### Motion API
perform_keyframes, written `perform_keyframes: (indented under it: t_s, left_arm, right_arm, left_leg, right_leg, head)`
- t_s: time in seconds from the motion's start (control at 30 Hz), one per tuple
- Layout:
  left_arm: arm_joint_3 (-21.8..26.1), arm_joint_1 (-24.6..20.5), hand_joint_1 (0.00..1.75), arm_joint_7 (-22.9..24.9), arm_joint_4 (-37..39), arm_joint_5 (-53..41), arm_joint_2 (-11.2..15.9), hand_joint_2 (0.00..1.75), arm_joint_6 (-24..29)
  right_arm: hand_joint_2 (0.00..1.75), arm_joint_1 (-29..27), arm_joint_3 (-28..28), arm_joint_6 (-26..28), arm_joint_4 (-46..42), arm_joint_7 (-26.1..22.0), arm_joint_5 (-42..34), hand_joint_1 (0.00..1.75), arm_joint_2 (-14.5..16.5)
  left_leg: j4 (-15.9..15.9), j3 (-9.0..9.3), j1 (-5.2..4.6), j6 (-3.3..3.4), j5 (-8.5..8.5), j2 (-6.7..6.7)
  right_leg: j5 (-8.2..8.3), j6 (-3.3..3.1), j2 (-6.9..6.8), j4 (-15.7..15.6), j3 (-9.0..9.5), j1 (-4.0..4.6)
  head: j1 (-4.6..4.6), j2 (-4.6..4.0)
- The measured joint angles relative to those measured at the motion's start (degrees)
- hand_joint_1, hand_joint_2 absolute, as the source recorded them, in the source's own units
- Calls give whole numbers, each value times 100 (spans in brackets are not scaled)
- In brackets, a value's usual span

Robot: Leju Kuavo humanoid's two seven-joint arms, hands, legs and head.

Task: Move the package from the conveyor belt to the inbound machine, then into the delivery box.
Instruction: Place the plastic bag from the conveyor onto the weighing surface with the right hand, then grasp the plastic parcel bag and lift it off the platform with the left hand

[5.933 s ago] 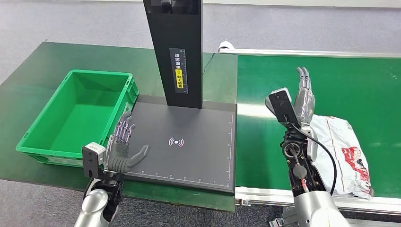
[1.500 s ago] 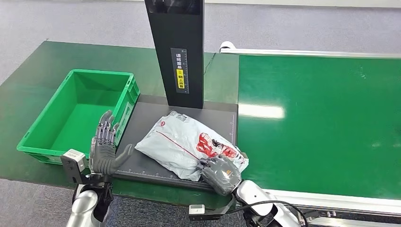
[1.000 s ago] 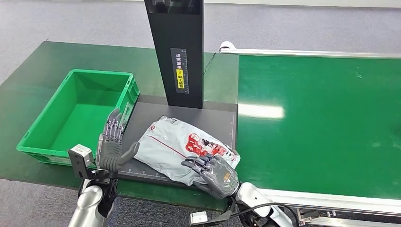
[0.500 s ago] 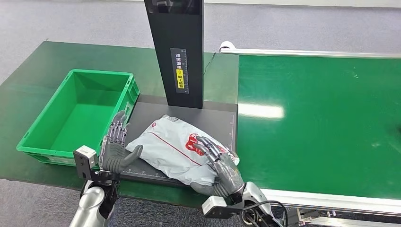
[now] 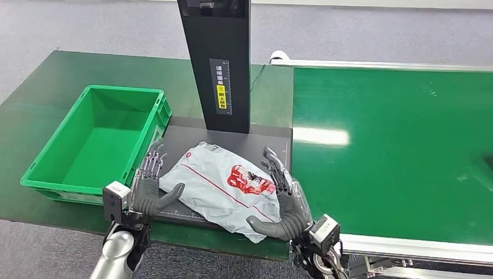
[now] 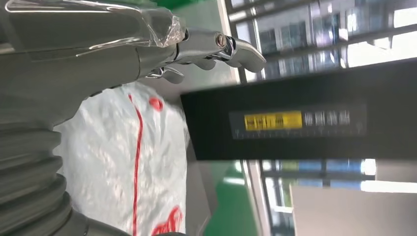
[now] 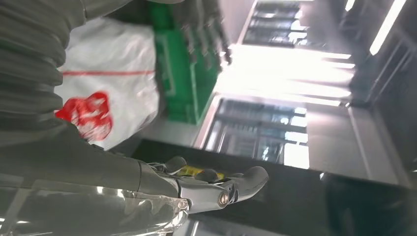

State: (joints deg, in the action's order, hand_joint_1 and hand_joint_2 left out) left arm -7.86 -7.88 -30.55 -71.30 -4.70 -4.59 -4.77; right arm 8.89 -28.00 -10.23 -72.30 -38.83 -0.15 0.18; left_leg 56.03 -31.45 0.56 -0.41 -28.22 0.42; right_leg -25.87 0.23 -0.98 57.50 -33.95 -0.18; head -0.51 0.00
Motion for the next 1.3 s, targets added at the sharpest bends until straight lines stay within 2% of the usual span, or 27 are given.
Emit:
perform_keyframes:
  t_s: [0.1, 0.3, 0.53, 0.63, 0.73, 0.83, 0.87, 0.97, 1.0, 1.3]
  left_arm:
    - [-210, -76, 0, 58, 31, -627, -1, 175, 28]
    - [-799, -535, 0, 491, 446, -2477, -2, 175, 584]
    - [-1267, -1090, 0, 1021, 1091, -3681, -19, 175, 931]
    - [-1436, -1367, 0, 1414, 1439, -4207, -32, 175, 851]
    - [-1618, -1789, 0, 1888, 2007, -4731, -90, 175, 499]
    - [-1755, -2223, 4, 2031, 2623, -4957, -193, 175, 68]
    - [-1793, -2349, 27, 2010, 2808, -4993, -226, 175, -62]
    - [-1915, -2653, 150, 1916, 3279, -5094, -307, 175, -368]
    - [-1955, -2719, 171, 1891, 3393, -5124, -329, 175, -426]
    - [-2129, -2849, 175, 1740, 3681, -5184, -376, 175, -227]
  right_arm:
    - [175, -76, 255, -258, -224, 142, 155, 0, 79]
    - [175, -99, 749, -329, -432, 191, 250, 0, 220]
    - [175, -123, 1008, -406, -472, 253, 350, 0, 361]
    - [175, -128, 1049, -436, -471, 279, 430, 0, 415]
    - [175, -115, 1090, -448, -460, 307, 489, 0, 493]
    - [175, -94, 1138, -444, -422, 330, 521, 0, 566]
    - [175, -88, 1157, -438, -406, 337, 525, 0, 585]
    - [175, -82, 1222, -419, -369, 346, 526, 0, 627]
    - [175, -83, 1240, -415, -362, 349, 526, 0, 634]
    - [175, -125, 1360, -388, -359, 401, 479, 0, 640]
  left_leg:
    - [1, 1, -1, 0, 0, -1]
    - [2, 6, -3, 2, 2, 1]
    - [2, 6, -1, 1, 2, 5]
    - [2, 5, -1, 1, 2, 3]
    - [2, 7, -1, 1, 2, -1]
    - [1, 24, -2, 3, 3, -7]
    - [1, 32, -2, 3, 3, -11]
    - [-1, 60, -3, 5, 1, -28]
    - [-1, 68, -4, 7, 0, -32]
    - [-1, 92, -19, 16, 5, -33]
  right_leg:
    - [0, 0, 0, 0, 1, -1]
    - [4, 1, 0, 0, 6, -3]
    - [4, 0, 4, 0, 3, -1]
    - [4, 0, 3, 0, 3, -1]
    - [4, 0, 1, 0, 11, -2]
    - [2, 1, -8, 0, 34, -3]
    - [0, 3, -14, 0, 44, -4]
    - [-8, 10, -28, -1, 80, -9]
    - [-10, 12, -33, -1, 89, -13]
    - [-8, 17, -39, -2, 113, -23]
  head:
    - [1, 0]
    - [1, 0]
    - [0, 0]
    - [1, 0]
    - [1, 0]
    - [0, 0]
    - [1, 0]
    - [1, 0]
    - [0, 0]
    - [1, 0]
